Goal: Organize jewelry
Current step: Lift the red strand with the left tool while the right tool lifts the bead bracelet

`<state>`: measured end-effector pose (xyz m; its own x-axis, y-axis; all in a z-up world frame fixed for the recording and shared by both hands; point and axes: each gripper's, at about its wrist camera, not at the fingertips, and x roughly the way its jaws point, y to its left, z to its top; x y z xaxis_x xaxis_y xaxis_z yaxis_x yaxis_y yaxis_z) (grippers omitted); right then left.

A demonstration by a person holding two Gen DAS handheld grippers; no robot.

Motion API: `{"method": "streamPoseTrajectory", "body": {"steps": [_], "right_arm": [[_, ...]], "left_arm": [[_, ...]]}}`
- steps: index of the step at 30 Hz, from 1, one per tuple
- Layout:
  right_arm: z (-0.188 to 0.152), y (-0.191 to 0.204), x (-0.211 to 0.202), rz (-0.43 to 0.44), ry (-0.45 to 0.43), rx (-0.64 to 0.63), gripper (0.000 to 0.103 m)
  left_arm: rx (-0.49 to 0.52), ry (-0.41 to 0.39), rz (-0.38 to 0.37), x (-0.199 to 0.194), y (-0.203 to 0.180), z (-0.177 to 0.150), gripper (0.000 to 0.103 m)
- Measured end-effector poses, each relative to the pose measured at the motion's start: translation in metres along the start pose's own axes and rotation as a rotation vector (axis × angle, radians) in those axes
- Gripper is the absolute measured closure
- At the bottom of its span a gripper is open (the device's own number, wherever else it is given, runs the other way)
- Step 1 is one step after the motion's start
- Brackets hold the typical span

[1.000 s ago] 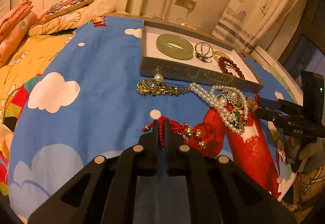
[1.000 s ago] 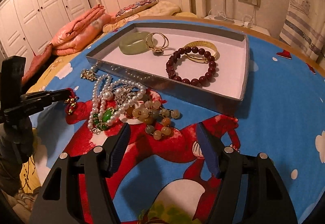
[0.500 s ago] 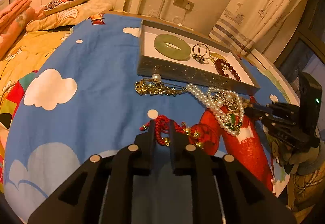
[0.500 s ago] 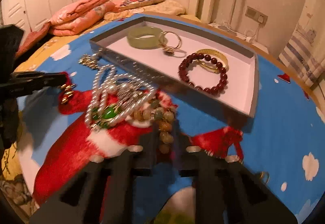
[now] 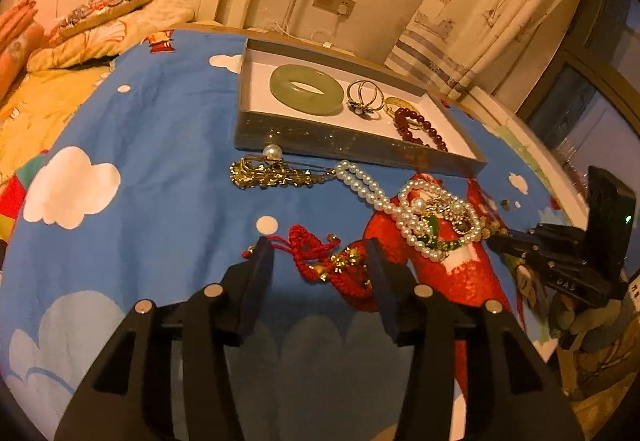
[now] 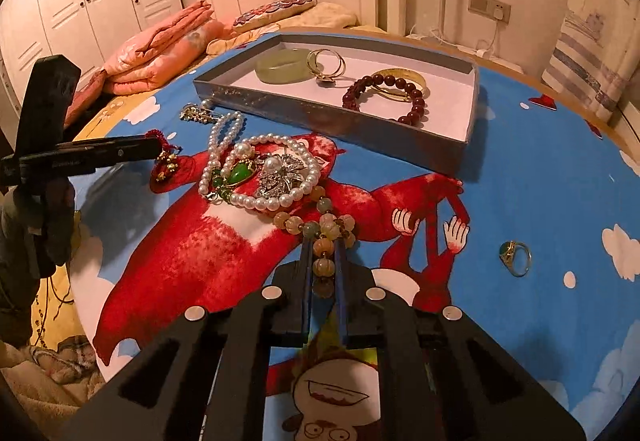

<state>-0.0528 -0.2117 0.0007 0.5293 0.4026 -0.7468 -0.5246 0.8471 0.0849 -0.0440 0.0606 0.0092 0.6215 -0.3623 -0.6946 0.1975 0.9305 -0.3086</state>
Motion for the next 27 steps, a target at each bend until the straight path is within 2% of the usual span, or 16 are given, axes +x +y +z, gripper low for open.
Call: {"method": "streamPoseTrajectory", "body": {"steps": [1, 2, 5, 9, 11, 20, 27], "right_arm": [[0.0, -0.002, -0.003, 0.008, -0.015, 0.011, 0.092], [-0.001, -0.005, -0.01, 0.037, -0.051, 0.035, 0.092], [-0.005, -0.02, -0.044, 0.22, -0.24, 0.137, 0.092], [-0.006, -0.033, -0.063, 0.258, -0.337, 0.204, 0.092], [-0.007, -0.043, -0.067, 0.291, -0.356, 0.247, 0.092], [-0.011, -0.053, -0.066, 0.262, -0.346, 0.271, 0.092], [-0.01, -0.052, -0.06, 0.262, -0.333, 0.259, 0.092]], "left_arm": [[0.011, -0.004, 0.042, 0.0, -0.003, -0.001, 0.076], [0.015, -0.01, 0.048, 0.0, -0.004, -0.002, 0.096], [0.07, -0.066, 0.083, -0.008, -0.015, -0.006, 0.099], [0.099, -0.065, 0.119, -0.006, -0.021, -0.006, 0.098], [0.092, -0.07, 0.125, -0.006, -0.02, -0.006, 0.098], [0.125, -0.092, 0.162, -0.011, -0.026, -0.008, 0.099], [0.129, -0.093, 0.162, -0.012, -0.029, -0.009, 0.099]]}}
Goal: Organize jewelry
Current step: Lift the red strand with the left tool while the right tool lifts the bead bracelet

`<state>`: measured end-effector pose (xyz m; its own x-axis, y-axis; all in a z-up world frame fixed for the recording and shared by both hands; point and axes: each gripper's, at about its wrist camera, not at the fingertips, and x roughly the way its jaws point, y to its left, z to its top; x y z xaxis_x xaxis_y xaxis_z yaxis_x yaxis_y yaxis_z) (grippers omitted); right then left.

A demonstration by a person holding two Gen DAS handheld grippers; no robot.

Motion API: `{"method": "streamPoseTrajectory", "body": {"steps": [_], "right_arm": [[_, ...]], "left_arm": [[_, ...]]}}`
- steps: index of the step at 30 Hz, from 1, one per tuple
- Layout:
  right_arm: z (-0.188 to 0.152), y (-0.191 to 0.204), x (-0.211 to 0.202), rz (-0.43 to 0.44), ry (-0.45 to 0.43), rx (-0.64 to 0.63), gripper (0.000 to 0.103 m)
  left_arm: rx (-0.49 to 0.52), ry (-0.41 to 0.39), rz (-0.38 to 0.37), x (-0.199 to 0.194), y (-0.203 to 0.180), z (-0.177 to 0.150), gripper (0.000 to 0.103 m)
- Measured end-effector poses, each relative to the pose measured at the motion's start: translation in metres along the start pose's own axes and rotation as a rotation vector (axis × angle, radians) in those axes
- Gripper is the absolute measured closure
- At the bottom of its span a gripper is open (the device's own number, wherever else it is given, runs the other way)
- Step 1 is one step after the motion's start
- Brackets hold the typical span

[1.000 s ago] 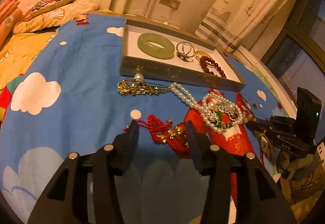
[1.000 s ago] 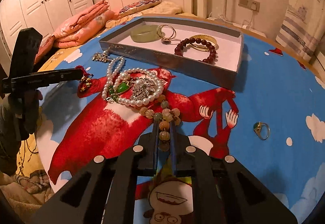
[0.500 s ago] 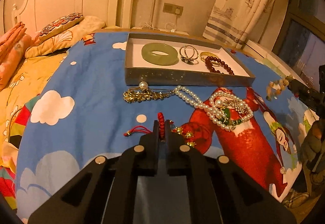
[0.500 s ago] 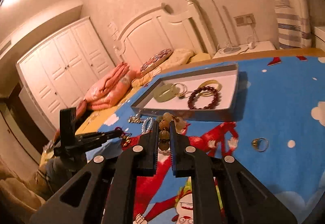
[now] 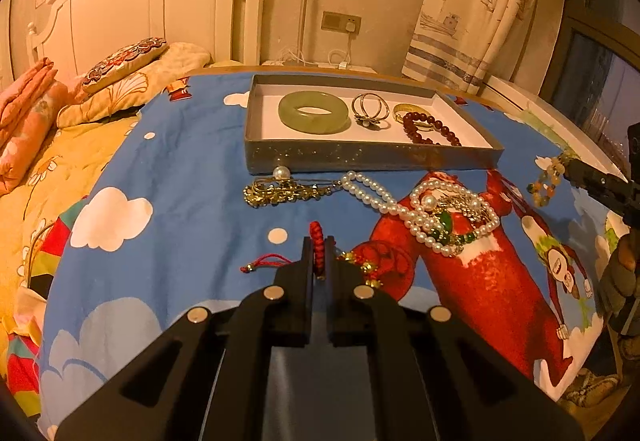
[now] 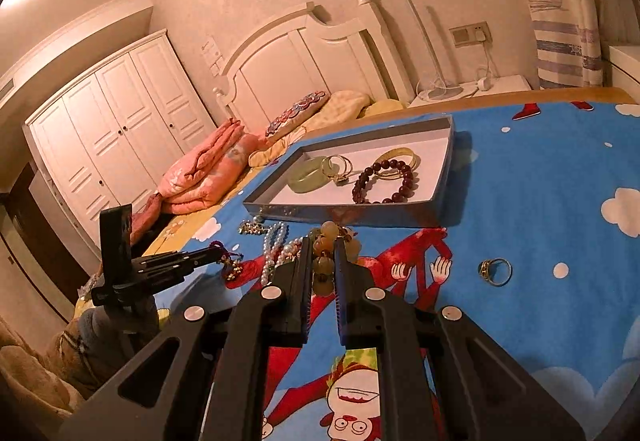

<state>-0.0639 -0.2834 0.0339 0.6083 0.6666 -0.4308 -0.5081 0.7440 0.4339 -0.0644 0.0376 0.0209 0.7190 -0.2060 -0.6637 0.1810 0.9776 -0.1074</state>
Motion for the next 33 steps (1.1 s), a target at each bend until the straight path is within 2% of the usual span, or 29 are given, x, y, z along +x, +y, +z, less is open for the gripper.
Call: {"method": "streamPoseTrajectory", "body": {"steps": [13, 21, 33], "right_arm": [[-0.001, -0.002, 0.001, 0.0, -0.006, -0.001, 0.092], [0.0, -0.003, 0.002, -0.003, -0.01, -0.006, 0.092], [0.024, 0.004, 0.017, -0.082, -0.003, -0.075, 0.092]], "left_arm": [[0.017, -0.076, -0.044, -0.023, -0.016, 0.021, 0.099], [0.041, -0.087, -0.056, -0.024, -0.023, 0.035, 0.099], [0.131, -0.124, -0.105, -0.011, -0.055, 0.076, 0.099]]}}
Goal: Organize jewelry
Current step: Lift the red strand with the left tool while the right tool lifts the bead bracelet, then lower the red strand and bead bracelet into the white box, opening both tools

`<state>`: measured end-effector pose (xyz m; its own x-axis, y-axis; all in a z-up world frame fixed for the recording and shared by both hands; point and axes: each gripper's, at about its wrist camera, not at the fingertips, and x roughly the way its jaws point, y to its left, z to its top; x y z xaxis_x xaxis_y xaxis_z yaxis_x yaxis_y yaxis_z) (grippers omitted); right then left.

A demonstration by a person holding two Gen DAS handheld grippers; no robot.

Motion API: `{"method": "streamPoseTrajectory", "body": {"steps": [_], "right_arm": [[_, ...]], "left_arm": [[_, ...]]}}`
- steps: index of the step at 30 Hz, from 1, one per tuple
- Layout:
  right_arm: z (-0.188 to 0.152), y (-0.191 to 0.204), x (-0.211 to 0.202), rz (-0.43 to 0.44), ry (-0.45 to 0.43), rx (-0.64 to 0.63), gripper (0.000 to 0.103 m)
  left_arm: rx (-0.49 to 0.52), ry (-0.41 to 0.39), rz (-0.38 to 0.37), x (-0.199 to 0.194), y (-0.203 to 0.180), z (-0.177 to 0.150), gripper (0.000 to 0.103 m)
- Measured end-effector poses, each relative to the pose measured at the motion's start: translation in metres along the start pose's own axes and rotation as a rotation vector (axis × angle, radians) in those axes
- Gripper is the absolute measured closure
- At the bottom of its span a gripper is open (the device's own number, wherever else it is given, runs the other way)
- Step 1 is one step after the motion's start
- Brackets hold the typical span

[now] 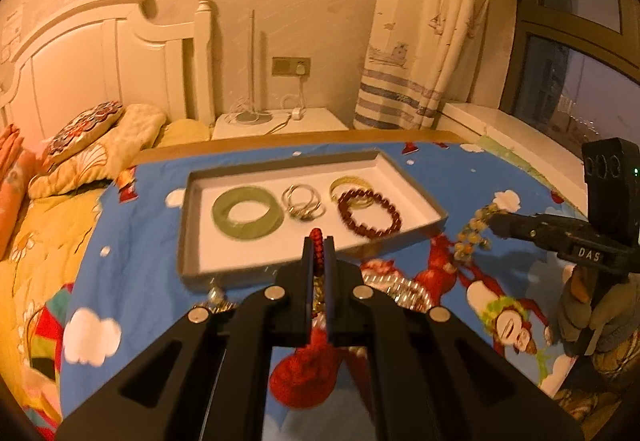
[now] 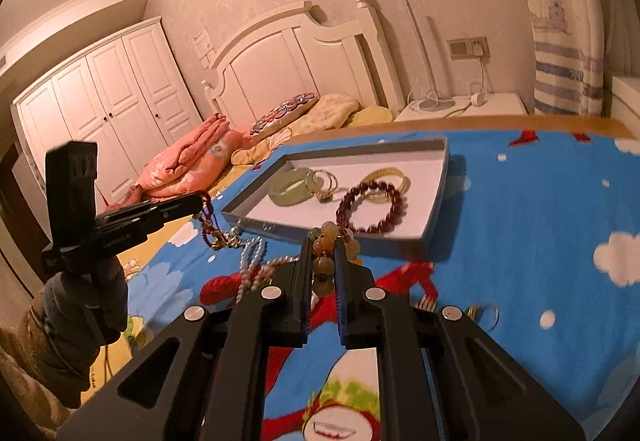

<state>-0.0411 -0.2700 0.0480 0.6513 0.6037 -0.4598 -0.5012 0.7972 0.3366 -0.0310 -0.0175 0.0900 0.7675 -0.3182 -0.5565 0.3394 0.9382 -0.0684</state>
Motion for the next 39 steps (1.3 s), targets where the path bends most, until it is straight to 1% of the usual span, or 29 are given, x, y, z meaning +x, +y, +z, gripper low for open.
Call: {"method": "streamPoseTrajectory", "body": {"steps": [5, 10, 14, 21, 24, 27, 28, 29, 30, 31, 32, 34, 36, 37, 38, 39], "right_arm": [[0.021, -0.003, 0.015, -0.043, -0.006, -0.028, 0.092], [0.044, -0.009, 0.038, -0.094, 0.0, -0.053, 0.092], [0.062, -0.02, 0.065, -0.156, 0.021, -0.06, 0.092], [0.078, -0.037, 0.109, -0.291, 0.066, -0.1, 0.092], [0.08, -0.046, 0.125, -0.334, 0.092, -0.107, 0.092], [0.081, -0.052, 0.136, -0.354, 0.121, -0.111, 0.091], [0.08, -0.053, 0.138, -0.371, 0.135, -0.112, 0.085], [0.08, -0.054, 0.139, -0.379, 0.156, -0.106, 0.071], [0.079, -0.054, 0.136, -0.368, 0.158, -0.095, 0.061], [0.078, -0.052, 0.13, -0.355, 0.139, -0.091, 0.045], [0.075, -0.049, 0.122, -0.344, 0.114, -0.091, 0.044], [0.067, -0.041, 0.102, -0.31, 0.096, -0.098, 0.044], [0.057, -0.034, 0.087, -0.28, 0.098, -0.099, 0.044], [0.051, -0.031, 0.08, -0.265, 0.102, -0.099, 0.044], [0.043, -0.028, 0.071, -0.253, 0.108, -0.097, 0.043], [0.037, -0.026, 0.065, -0.246, 0.111, -0.093, 0.042]], "left_arm": [[-0.018, -0.001, -0.034, 0.023, 0.0, 0.024, 0.099], [-0.004, 0.017, -0.031, 0.049, -0.001, 0.041, 0.099], [0.009, 0.048, -0.02, 0.076, -0.003, 0.05, 0.099], [0.001, 0.1, 0.012, 0.111, 0.002, 0.052, 0.099], [-0.004, 0.112, 0.03, 0.119, 0.006, 0.049, 0.099], [-0.003, 0.135, 0.053, 0.125, 0.01, 0.044, 0.098], [0.001, 0.149, 0.073, 0.126, 0.011, 0.041, 0.096], [0.003, 0.165, 0.095, 0.127, 0.012, 0.039, 0.081], [0.002, 0.169, 0.103, 0.126, 0.013, 0.037, 0.07], [-0.004, 0.163, 0.121, 0.121, 0.016, 0.035, 0.046], [-0.008, 0.151, 0.136, 0.116, 0.018, 0.032, 0.035], [-0.012, 0.13, 0.157, 0.101, 0.023, 0.026, 0.033], [-0.02, 0.128, 0.165, 0.089, 0.028, 0.019, 0.026], [-0.029, 0.124, 0.173, 0.08, 0.031, 0.013, 0.019], [-0.036, 0.123, 0.182, 0.074, 0.033, 0.009, 0.016], [-0.045, 0.126, 0.198, 0.065, 0.037, 0.002, 0.016]]}}
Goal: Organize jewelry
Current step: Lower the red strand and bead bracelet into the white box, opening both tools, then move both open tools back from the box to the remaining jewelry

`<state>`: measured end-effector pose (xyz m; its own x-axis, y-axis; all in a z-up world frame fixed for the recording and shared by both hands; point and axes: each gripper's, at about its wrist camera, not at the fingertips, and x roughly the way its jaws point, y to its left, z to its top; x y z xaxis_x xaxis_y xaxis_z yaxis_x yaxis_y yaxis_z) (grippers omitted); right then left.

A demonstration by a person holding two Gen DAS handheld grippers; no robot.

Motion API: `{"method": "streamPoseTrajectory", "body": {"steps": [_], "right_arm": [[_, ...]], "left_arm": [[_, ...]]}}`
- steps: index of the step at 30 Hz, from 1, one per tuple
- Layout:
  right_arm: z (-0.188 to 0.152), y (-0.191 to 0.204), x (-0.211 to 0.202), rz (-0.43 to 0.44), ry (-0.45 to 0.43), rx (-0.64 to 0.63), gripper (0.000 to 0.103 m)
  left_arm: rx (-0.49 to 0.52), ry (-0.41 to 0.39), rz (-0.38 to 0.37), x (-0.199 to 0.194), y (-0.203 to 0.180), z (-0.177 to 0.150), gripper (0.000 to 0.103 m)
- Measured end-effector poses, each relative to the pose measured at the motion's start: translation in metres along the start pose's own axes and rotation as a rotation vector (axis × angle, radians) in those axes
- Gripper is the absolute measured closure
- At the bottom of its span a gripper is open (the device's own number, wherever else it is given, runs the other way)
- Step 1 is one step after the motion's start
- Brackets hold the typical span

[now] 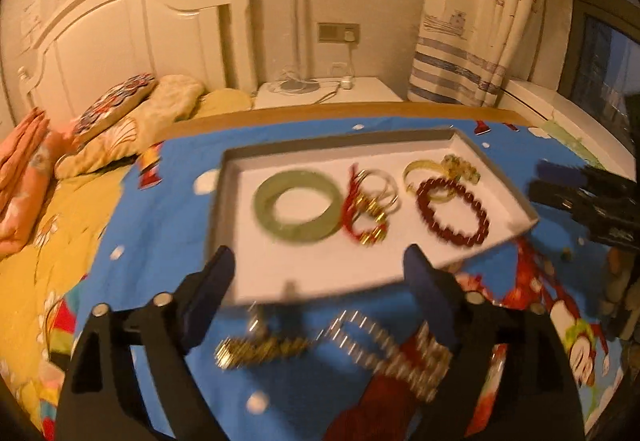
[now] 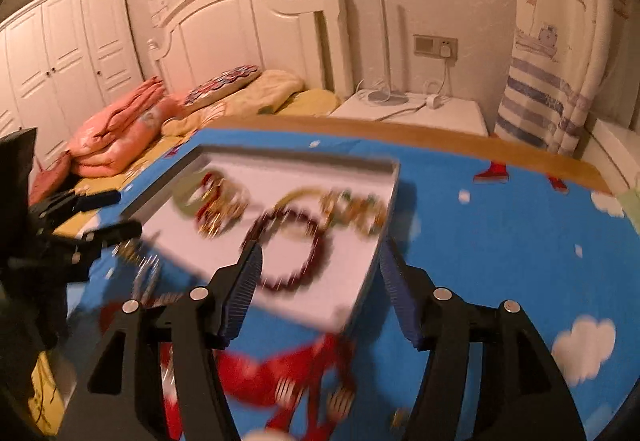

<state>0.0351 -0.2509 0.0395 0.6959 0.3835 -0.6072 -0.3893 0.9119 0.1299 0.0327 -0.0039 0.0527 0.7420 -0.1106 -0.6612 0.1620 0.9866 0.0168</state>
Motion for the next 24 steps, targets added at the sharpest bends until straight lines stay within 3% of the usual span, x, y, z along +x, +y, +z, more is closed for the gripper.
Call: {"method": "streamPoseTrajectory", "body": {"steps": [6, 10, 18, 24], "right_arm": [[-0.039, 0.0, -0.021, 0.032, 0.018, 0.065, 0.039], [-0.044, -0.003, -0.03, 0.049, -0.024, 0.089, 0.036], [-0.043, -0.012, -0.023, 0.072, 0.005, 0.155, 0.036], [-0.042, -0.009, -0.017, 0.052, 0.037, 0.139, 0.036]], "left_arm": [[-0.08, 0.027, 0.03, -0.027, 0.027, -0.038, 0.01], [-0.12, 0.052, 0.054, -0.037, 0.042, -0.061, 0.01], [-0.271, 0.116, -0.029, -0.025, 0.072, -0.078, 0.009], [-0.32, 0.083, -0.088, -0.028, 0.08, -0.08, 0.009]]}}
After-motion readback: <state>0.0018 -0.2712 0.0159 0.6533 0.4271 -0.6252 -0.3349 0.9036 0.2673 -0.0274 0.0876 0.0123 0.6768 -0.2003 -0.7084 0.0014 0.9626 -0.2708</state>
